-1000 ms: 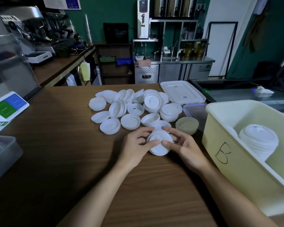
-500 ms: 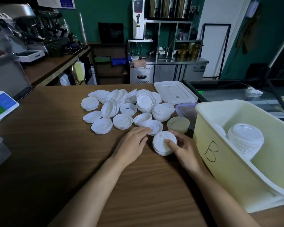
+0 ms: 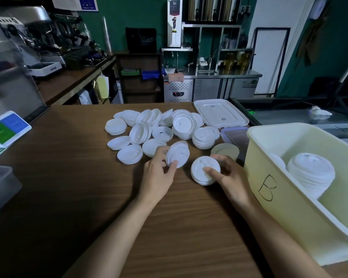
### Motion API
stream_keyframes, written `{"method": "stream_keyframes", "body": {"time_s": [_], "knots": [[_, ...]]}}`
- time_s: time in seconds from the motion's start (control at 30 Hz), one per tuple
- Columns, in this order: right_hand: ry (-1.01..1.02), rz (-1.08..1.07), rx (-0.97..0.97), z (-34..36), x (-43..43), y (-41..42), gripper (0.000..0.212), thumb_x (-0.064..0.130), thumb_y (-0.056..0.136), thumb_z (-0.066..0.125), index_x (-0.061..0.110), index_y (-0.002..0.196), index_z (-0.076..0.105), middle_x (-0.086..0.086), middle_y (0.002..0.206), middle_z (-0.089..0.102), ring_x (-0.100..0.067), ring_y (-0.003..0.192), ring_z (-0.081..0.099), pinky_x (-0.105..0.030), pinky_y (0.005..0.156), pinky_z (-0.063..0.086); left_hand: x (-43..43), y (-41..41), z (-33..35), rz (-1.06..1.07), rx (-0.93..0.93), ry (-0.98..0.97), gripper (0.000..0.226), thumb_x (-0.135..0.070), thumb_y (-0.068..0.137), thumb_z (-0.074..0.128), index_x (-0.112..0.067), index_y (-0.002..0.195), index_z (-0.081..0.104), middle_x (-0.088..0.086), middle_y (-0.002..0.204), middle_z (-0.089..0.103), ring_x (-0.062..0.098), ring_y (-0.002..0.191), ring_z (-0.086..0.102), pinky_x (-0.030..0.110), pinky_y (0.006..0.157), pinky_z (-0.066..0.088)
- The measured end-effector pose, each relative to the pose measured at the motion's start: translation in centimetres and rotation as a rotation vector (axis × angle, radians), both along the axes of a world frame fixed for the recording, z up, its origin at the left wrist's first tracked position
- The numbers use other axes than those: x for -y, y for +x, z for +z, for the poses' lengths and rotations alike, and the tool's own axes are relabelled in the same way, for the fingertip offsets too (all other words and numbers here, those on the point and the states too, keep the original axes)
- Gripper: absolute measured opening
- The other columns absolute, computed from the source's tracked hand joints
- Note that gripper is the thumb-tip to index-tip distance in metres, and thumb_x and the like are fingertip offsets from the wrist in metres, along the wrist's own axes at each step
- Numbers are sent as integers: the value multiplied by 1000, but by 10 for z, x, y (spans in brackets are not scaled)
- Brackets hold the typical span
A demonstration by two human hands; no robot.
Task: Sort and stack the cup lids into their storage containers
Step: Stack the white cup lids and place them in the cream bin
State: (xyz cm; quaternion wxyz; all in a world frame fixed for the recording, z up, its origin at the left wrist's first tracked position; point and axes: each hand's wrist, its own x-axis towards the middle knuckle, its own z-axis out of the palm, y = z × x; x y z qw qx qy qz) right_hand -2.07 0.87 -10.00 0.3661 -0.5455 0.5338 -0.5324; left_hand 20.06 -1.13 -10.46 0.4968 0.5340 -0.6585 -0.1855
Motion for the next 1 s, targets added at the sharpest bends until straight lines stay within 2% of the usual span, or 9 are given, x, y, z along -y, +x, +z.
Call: {"method": "stream_keyframes", "body": {"time_s": [0.13,0.23,0.33,0.4,0.5,0.57,0.7,0.83,1.0], "knots": [[-19,14,8,2,10,5,31,9,92,81,17,120,71,15,113,74,13,99,67,-4,83,47,-6,-3,8,-148,-466,160,31,-8,98,69,-27,123,66,3,116,68,22,99,75,38,79,65],[-19,30,112,-1,13,7,21,11,99,73,18,119,72,8,116,77,-7,115,69,-15,93,52,-5,-8,6,-246,-582,289,27,-5,98,69,-17,122,72,13,114,67,26,97,76,42,75,65],[8,97,273,-2,13,11,21,22,102,69,15,121,73,1,120,78,-19,121,70,-36,105,53,-7,-14,3,-265,-506,291,22,-12,96,74,-14,117,76,11,105,73,25,94,77,43,76,65],[-4,122,300,-1,11,13,33,30,94,75,14,123,72,-1,121,78,-19,121,70,-36,106,52,-9,-16,2,-234,-455,277,15,-17,93,79,-19,108,80,6,94,76,28,87,77,41,75,65],[-18,120,279,-2,10,14,28,18,95,79,15,121,72,-2,117,79,-18,115,72,-36,103,54,-10,-19,-1,-158,-285,209,13,-28,86,85,-35,95,81,-3,86,73,20,78,75,41,75,64],[-18,109,258,-4,11,12,26,13,95,77,16,121,72,-3,114,79,-18,111,73,-33,99,55,-9,-19,-2,-141,-174,153,15,-31,84,86,-33,98,81,-5,87,71,16,79,72,39,76,63],[-44,73,198,-3,13,10,34,10,97,75,18,129,68,-4,116,77,-13,109,73,-21,91,54,-1,-11,-2,-69,158,-87,28,-31,93,78,-17,117,77,-10,112,68,4,104,65,20,92,52],[-65,38,165,-2,12,10,26,7,98,72,16,123,72,0,117,78,-10,110,72,-19,91,53,10,-3,-3,-112,436,-194,36,-9,98,69,-13,133,69,-2,136,65,11,126,55,26,111,43],[-46,68,180,-3,11,9,20,7,98,72,18,115,76,4,114,79,-13,111,72,-23,94,54,11,1,-8,-109,497,-182,29,0,95,69,-15,119,77,-3,111,76,21,103,70,41,86,59]]}}
